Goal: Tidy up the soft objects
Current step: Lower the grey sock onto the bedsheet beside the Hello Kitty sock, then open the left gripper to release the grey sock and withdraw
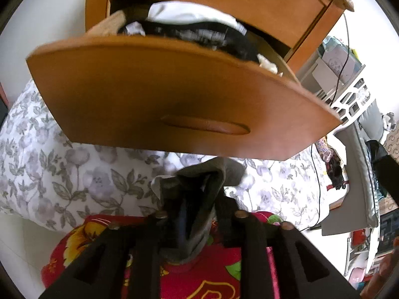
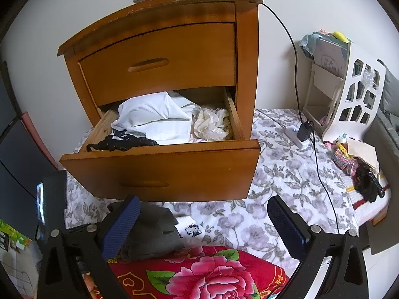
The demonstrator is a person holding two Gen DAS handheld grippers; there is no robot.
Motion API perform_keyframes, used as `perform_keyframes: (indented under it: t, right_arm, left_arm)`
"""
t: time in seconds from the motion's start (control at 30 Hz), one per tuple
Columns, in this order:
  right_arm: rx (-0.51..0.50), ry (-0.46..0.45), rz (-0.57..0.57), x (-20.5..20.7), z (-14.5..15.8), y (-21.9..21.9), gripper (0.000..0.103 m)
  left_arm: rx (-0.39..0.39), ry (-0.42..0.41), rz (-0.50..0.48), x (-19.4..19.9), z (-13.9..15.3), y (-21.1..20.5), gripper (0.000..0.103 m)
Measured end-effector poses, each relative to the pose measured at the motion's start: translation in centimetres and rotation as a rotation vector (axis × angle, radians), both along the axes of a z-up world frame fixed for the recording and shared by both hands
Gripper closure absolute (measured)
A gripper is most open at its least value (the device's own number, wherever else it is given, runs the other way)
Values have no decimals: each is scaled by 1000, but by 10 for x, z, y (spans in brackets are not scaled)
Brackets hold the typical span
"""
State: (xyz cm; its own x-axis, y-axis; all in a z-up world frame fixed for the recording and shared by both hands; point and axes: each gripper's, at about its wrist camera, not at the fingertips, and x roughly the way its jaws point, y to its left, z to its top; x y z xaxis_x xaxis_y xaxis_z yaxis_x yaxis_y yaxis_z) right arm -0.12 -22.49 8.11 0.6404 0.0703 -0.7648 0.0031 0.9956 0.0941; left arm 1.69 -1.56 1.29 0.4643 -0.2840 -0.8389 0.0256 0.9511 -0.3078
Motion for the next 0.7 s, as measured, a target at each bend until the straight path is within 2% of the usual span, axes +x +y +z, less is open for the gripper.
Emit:
perform_keyframes:
  t: [0.07,0.17,0.5,0.7]
  right_arm:
    - [-1,-4,-1,0,1,0,0]
    - [-1,-9,-1,-2,3,0,0]
    - [0,-19,2,-4,7,0,0]
    - [-3,-20,8,-4,7,2,0]
  left_arm:
    - [11,-28,-2,-4,12,1,66]
    - [28,-67,0,-8,31,3,63]
    - [96,-234,51,-24,117,16,30]
    - [162,-333,46,-25,165,16,22]
